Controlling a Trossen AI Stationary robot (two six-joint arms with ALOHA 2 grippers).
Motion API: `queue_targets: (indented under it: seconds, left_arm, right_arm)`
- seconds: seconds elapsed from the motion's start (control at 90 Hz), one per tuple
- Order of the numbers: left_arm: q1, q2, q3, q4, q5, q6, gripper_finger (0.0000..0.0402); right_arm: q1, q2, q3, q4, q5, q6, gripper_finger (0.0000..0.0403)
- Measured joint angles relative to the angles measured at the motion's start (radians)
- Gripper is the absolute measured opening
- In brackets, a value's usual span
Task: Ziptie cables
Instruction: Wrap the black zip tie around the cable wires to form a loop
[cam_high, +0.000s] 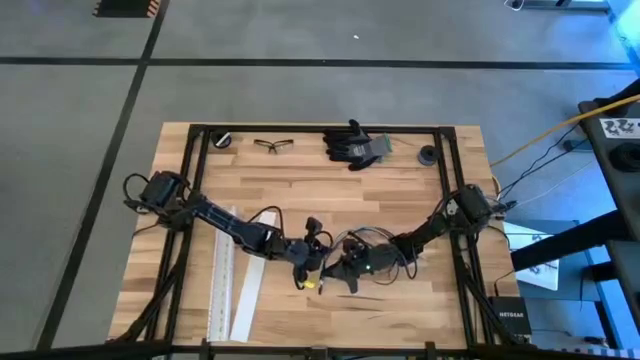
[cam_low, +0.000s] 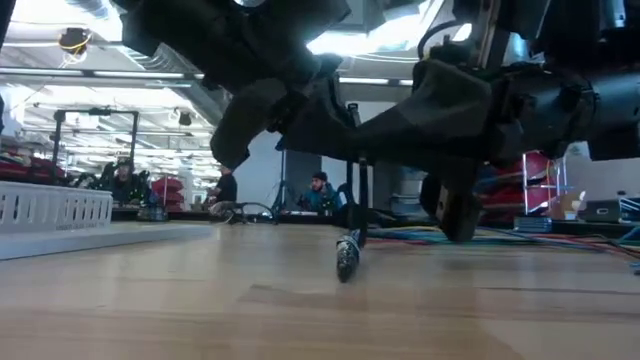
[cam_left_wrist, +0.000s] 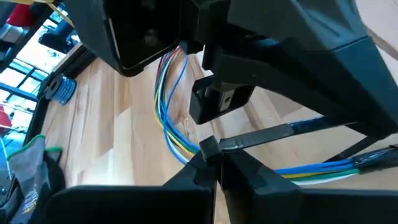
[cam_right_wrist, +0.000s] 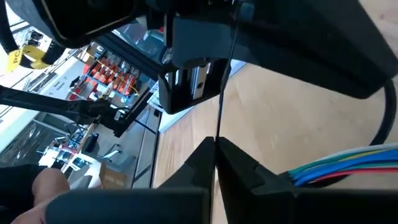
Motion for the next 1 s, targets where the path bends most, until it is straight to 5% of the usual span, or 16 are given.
queue_targets:
  seconds: [1.0]
  left_arm:
    - [-0.092,0.0,0.0,-0.002,-0.169,0.219,0.0]
  right_arm:
    - [-0.053,0.001,0.0,0.175,0.072,0.106,0.0]
